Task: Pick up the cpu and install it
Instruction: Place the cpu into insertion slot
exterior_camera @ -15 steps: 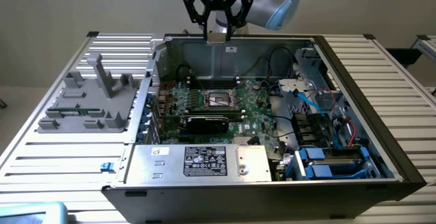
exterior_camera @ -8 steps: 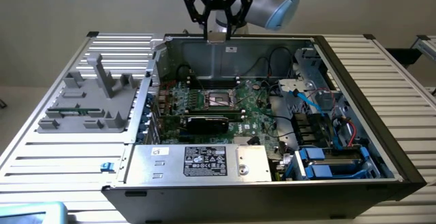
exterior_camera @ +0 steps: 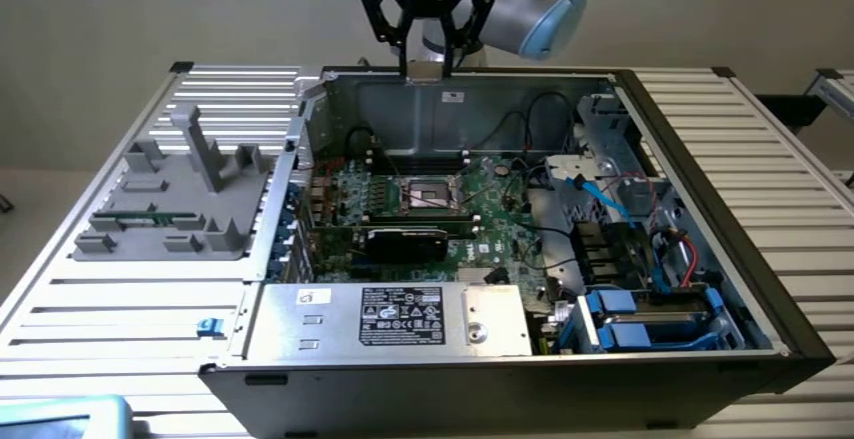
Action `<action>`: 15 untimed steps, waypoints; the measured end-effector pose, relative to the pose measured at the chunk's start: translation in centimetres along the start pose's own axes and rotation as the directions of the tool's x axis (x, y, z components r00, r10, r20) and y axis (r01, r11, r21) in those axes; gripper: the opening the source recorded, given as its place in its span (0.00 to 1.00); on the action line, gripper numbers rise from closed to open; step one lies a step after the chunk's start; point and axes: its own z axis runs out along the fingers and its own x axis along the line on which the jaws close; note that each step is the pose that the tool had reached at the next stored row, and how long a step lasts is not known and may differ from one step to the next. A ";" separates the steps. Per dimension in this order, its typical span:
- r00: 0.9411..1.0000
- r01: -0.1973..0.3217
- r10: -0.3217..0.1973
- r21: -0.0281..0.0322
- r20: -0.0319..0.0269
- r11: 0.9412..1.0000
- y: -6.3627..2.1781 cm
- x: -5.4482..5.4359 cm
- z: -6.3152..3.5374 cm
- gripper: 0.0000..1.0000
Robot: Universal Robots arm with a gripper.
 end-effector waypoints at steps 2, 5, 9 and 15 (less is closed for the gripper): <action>1.000 0.000 0.000 0.000 0.000 1.000 0.00 0.0 0.00 0.54; 1.000 0.000 0.000 0.000 0.000 1.000 0.00 0.0 0.00 0.54; 1.000 0.000 0.000 0.000 0.000 1.000 0.00 0.0 0.00 0.54; 0.998 -0.069 0.069 -0.001 0.003 0.998 0.00 0.0 0.00 0.54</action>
